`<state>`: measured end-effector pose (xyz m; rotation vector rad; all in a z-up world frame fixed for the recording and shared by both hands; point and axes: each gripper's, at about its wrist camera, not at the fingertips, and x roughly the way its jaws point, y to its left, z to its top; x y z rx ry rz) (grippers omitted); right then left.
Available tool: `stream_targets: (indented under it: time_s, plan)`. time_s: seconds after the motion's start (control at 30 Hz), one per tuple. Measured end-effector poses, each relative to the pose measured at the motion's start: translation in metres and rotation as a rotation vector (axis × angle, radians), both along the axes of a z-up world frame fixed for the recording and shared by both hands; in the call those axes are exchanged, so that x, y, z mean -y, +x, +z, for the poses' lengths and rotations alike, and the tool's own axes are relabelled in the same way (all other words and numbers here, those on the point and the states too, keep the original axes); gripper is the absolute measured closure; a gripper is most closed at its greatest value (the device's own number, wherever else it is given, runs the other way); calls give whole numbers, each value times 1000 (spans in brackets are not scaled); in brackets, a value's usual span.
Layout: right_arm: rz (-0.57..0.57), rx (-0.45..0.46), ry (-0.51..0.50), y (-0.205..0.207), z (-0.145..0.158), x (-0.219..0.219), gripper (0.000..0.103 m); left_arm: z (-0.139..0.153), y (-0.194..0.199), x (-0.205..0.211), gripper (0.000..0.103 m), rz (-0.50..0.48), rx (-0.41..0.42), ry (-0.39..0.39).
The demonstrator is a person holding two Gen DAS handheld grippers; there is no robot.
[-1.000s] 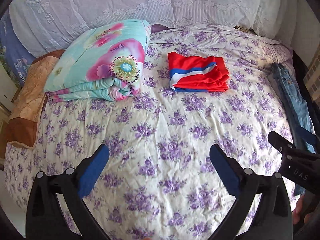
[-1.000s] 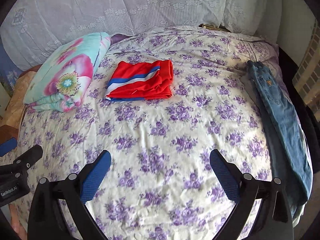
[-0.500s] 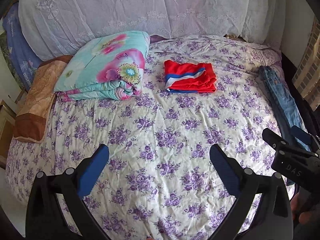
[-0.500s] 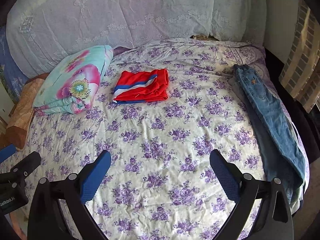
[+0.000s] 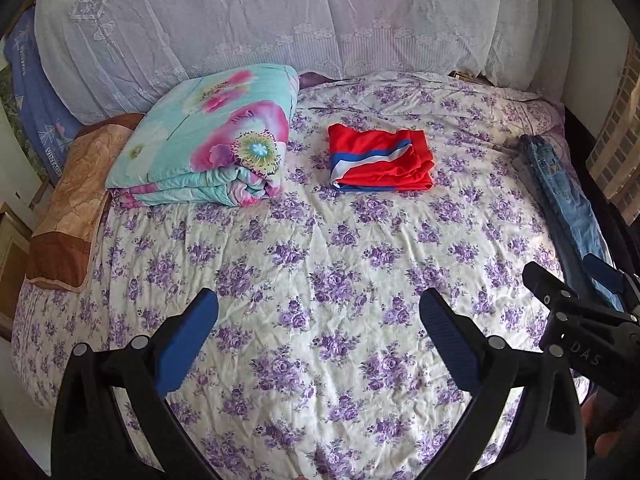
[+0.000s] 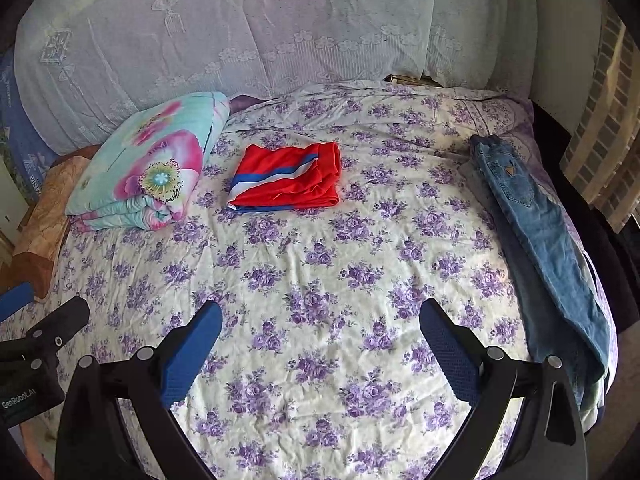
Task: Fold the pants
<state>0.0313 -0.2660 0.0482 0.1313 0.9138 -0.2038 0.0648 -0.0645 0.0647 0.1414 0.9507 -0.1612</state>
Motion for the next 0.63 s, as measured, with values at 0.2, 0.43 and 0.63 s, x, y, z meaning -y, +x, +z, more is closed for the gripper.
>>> stream_targets:
  time_s: [0.2, 0.43, 0.63]
  plan:
    - [4, 0, -1, 3, 0, 1, 3, 2, 11, 3, 5, -15, 10, 9]
    - [7, -9, 1, 9, 0, -1, 3, 1, 9, 3, 5, -7, 26, 14]
    - [6, -9, 1, 9, -1, -2, 3, 0, 9, 1, 5, 3, 13, 5]
